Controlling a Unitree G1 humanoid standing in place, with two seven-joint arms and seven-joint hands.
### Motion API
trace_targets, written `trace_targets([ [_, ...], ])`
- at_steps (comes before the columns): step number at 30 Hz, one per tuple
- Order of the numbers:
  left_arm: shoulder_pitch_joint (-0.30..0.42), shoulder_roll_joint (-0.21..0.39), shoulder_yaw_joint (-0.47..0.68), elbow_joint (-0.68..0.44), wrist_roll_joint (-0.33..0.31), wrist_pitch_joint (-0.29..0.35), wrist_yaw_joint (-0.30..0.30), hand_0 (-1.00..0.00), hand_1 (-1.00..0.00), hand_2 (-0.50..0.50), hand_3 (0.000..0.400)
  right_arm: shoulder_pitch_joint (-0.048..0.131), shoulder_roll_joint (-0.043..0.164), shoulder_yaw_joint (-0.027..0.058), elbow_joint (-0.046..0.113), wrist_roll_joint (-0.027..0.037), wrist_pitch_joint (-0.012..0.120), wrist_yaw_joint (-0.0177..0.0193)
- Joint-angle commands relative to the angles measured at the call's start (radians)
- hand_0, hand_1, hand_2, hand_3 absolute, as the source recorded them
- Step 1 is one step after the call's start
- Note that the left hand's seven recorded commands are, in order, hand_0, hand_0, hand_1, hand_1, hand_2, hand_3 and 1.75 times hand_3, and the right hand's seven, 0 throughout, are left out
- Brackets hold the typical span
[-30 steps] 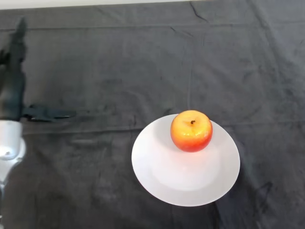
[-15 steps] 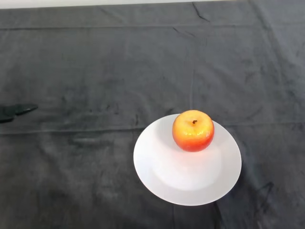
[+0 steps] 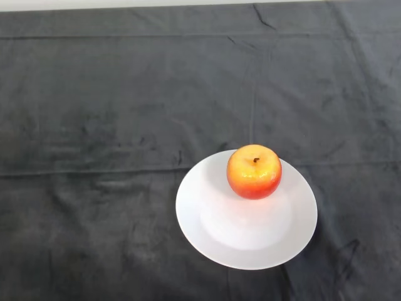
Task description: Move the apple to the plate
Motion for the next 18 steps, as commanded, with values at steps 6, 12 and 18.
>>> trace_targets([
  [6,0.053,0.075,0.107,0.032,-0.077,0.044,0.008,0.00,0.00,0.00,0.000,0.033,-0.020,-0.0059,0.012,0.0073,-0.006,0.0030],
  [12,0.036,0.062,0.169,0.026,-0.118,0.083,0.031,0.00,0.00,0.00,0.000,0.033,-0.020,-0.0060,0.012,0.0073,-0.006,0.0029],
  [18,0.022,0.051,0.208,0.013,-0.139,0.104,0.034,0.00,0.00,0.00,0.000,0.033,-0.020,-0.0060,0.012,0.0074,-0.006,0.0029],
])
